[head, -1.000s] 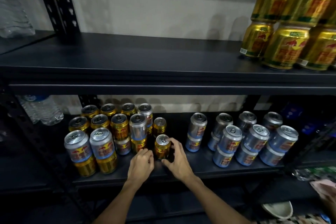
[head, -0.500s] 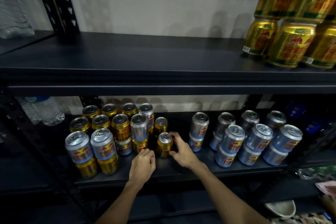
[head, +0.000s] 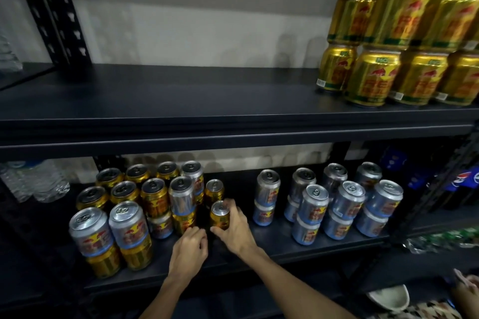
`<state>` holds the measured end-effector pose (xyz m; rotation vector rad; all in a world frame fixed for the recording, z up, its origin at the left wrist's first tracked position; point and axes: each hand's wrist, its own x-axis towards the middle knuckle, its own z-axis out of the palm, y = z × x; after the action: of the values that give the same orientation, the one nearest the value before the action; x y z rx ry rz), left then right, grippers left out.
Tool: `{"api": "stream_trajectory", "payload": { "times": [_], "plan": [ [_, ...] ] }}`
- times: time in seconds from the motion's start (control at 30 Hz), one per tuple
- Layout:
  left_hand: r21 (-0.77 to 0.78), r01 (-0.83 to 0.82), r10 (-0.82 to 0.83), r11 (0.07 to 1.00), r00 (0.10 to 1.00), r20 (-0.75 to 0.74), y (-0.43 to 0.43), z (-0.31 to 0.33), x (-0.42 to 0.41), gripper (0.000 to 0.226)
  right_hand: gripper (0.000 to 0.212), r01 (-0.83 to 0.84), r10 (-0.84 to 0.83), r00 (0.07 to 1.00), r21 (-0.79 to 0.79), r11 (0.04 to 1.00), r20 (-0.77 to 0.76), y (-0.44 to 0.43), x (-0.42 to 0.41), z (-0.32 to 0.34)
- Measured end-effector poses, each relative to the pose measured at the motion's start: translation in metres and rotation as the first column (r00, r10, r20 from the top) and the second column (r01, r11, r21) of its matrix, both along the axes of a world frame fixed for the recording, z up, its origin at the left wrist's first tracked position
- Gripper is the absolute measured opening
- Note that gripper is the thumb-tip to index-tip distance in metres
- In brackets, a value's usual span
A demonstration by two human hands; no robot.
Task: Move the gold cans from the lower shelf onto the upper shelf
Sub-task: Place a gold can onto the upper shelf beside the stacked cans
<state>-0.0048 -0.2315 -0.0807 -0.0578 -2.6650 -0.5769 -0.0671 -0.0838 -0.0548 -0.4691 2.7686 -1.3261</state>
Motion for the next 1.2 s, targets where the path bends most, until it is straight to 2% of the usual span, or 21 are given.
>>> {"api": "stream_trajectory", "payload": {
  "times": [0.1,0.2,0.27,0.33,0.43,0.5,0.6,0.67,0.7,0.73,0.8,0.87,0.97,1.07,1.2],
  "plan": [
    [-0.004,0.009,-0.009,1.000,0.998,-0.055,-0.002,0.000,0.000,0.033,0.067,-0.058,0.054,0.997,-0.058,0.997,-0.058,0.019,0.018,0.024],
    [0.040,0.056,-0.047,0.998,0.979,-0.200,-0.001,-0.004,0.002,0.014,0.060,-0.182,0.171,0.979,-0.105,0.978,-0.109,0.047,0.048,0.072],
    [0.136,0.117,-0.065,0.984,0.939,-0.337,0.006,0.007,0.005,0.034,0.063,-0.282,0.265,0.953,-0.106,0.954,-0.148,0.068,0.070,0.114],
    [0.191,0.237,-0.111,0.953,0.856,-0.505,0.021,0.041,0.011,0.045,0.066,-0.343,0.315,0.925,-0.107,0.933,-0.212,0.088,0.089,0.160],
    [0.132,0.404,-0.200,0.905,0.680,-0.706,0.048,0.119,0.021,0.031,0.064,-0.335,0.246,0.878,-0.159,0.929,-0.411,0.107,0.109,0.222],
    [0.066,0.422,-0.193,0.904,0.542,-0.818,0.060,0.178,0.029,0.025,0.065,-0.303,0.129,0.828,-0.241,0.922,-0.546,0.113,0.113,0.260],
    [-0.042,0.397,-0.202,0.917,0.369,-0.907,0.065,0.260,0.045,0.024,0.064,-0.276,0.003,0.755,-0.314,0.908,-0.656,0.119,0.104,0.309],
    [-0.075,0.342,-0.186,0.937,0.307,-0.933,0.062,0.305,0.052,0.025,0.063,-0.252,-0.028,0.745,-0.320,0.913,-0.667,0.121,0.089,0.336],
    [-0.062,0.318,-0.168,0.946,0.315,-0.934,0.058,0.324,0.052,0.025,0.063,-0.233,-0.037,0.754,-0.319,0.919,-0.656,0.121,0.080,0.347],
    [-0.035,0.297,-0.146,0.954,0.363,-0.920,0.054,0.341,0.050,0.023,0.062,-0.205,-0.048,0.767,-0.316,0.926,-0.640,0.120,0.070,0.356],
    [0.059,0.229,-0.079,0.972,0.548,-0.832,0.047,0.368,0.043,0.016,0.060,-0.131,-0.081,0.793,-0.300,0.945,-0.603,0.116,0.048,0.367],
    [0.151,0.081,0.038,0.985,0.755,-0.655,0.039,0.382,0.034,0.015,0.057,-0.045,-0.124,0.820,-0.278,0.959,-0.559,0.113,0.028,0.373],
    [0.100,-0.112,0.141,0.989,0.921,-0.363,0.030,0.385,0.016,0.030,0.052,0.042,-0.153,0.855,-0.227,0.973,-0.495,0.112,0.006,0.372],
    [-0.071,-0.238,0.228,0.969,0.965,-0.127,0.028,0.378,0.008,0.047,0.052,0.078,-0.166,0.877,-0.207,0.975,-0.451,0.114,-0.005,0.370],
    [-0.158,-0.242,0.246,0.957,0.969,0.009,0.028,0.378,0.003,0.055,0.061,0.128,-0.196,0.879,-0.181,0.975,-0.434,0.115,-0.013,0.371]
  ]
}}
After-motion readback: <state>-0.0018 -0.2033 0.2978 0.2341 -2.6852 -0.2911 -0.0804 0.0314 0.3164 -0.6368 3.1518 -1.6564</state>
